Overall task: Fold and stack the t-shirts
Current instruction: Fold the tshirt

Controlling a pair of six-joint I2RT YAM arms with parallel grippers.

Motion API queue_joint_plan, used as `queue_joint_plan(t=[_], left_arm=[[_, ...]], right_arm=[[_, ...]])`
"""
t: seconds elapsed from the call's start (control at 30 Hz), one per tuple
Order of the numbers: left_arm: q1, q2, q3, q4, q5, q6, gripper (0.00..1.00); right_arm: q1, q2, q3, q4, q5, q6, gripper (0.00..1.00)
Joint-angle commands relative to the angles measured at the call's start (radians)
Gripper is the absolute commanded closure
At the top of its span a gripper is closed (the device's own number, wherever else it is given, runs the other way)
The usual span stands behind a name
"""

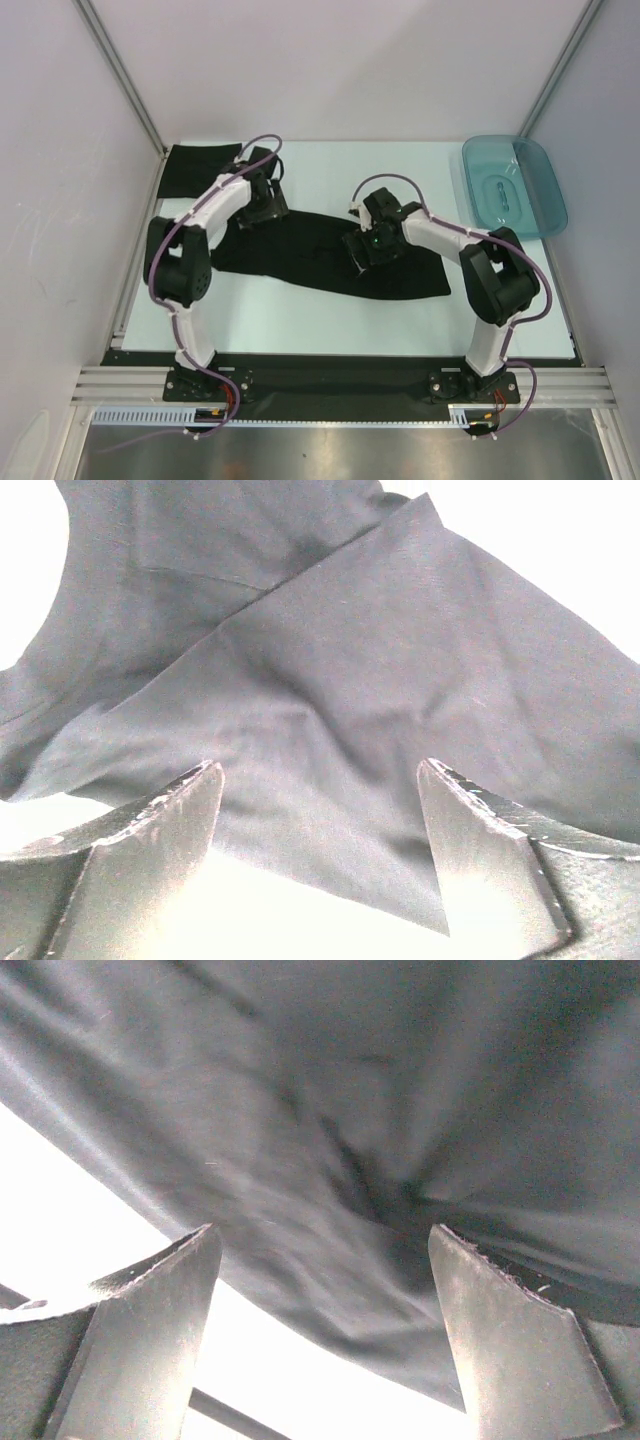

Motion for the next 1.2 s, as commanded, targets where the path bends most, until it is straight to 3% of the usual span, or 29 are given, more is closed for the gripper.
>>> queue_joint_plan(t=[0.0, 0.17, 0.37, 0.63, 0.8, 0.83, 1.0, 1.17], left_arm=[[0.004, -0.151, 0.025, -0.042, -0.027, 0.010, 0.14], [0.061, -0.307, -0.114, -0.045, 0.037, -0.001, 0.13], [0.159, -0.511, -0.369, -0.008, 0.129, -0.053, 0.20], [0.375, -0.561, -0.642, 0.101, 0.271, -0.129, 0.30], [0.446, -0.515, -0.636, 0.127, 0.263, -0.095, 0.42], [0.455, -0.497, -0.635, 0.134, 0.263, -0.089, 0.43], [0.518, -0.455, -0.650, 0.148, 0.278, -0.081, 0.43], [0.523, -0.414, -0.670, 0.185, 0.297, -0.084, 0.40]], right_arm=[[-0.067, -0.066, 0.096, -0.075, 0.010, 0.018, 0.09], [-0.177, -0.058, 0.171, -0.092, 0.044, 0.013, 0.07], [-0.249, -0.015, 0.246, -0.112, 0.074, -0.011, 0.08], [-0.352, 0.069, 0.300, -0.108, 0.018, -0.025, 0.11], [-0.416, 0.119, 0.312, -0.111, 0.011, -0.025, 0.20], [-0.444, 0.136, 0.315, -0.106, -0.011, -0.006, 0.25], [-0.472, 0.195, 0.341, -0.089, -0.061, 0.019, 0.30], [-0.479, 0.241, 0.365, -0.082, -0.050, 0.028, 0.30]])
